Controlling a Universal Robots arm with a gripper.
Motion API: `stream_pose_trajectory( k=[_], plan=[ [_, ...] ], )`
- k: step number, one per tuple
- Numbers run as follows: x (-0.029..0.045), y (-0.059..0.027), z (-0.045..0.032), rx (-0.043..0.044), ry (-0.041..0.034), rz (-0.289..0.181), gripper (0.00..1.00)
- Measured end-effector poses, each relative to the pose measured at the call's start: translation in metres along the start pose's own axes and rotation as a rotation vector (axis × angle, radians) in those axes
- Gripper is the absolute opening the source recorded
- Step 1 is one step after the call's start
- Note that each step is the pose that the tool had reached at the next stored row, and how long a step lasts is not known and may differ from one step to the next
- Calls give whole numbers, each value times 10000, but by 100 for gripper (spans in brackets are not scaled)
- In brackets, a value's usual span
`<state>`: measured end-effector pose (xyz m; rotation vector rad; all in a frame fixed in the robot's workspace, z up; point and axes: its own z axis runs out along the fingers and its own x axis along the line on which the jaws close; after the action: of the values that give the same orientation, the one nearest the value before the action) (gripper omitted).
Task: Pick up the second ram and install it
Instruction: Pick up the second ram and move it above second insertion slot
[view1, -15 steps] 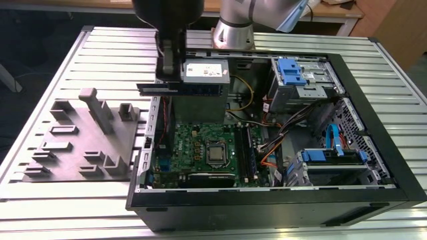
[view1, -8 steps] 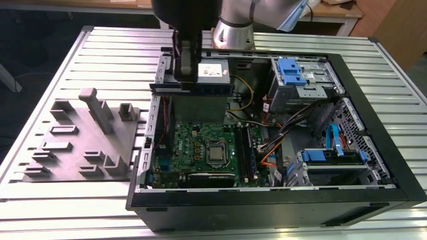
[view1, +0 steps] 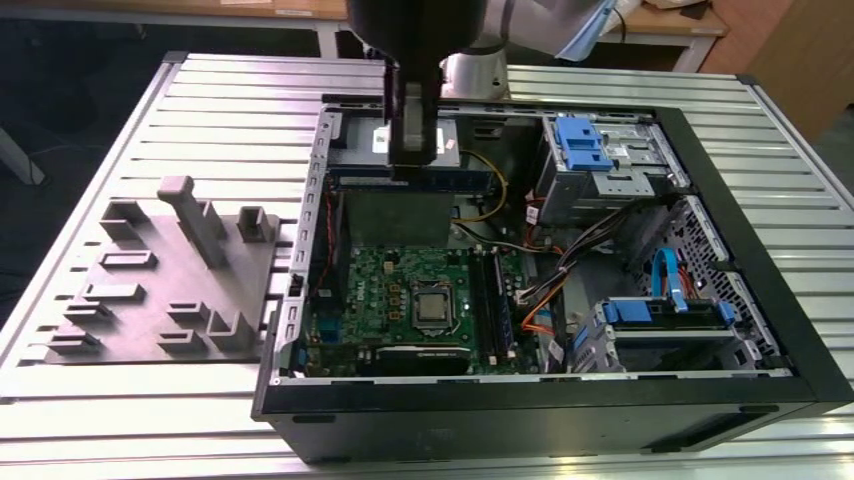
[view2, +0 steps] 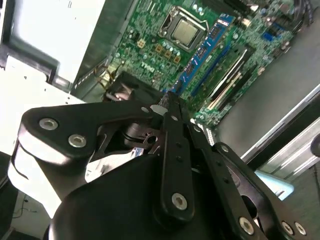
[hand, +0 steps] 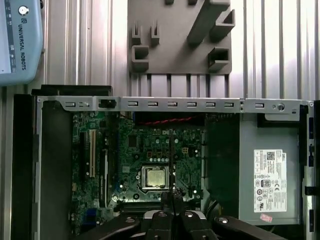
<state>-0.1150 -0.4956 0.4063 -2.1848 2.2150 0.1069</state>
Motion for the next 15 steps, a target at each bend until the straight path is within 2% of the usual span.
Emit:
stream_pose_trajectory(
  k=[12,15],
  plan=[
    [-3,-304,7,4,-1,54,8],
    [-3,-353,13,5,-4,62,8]
  ],
)
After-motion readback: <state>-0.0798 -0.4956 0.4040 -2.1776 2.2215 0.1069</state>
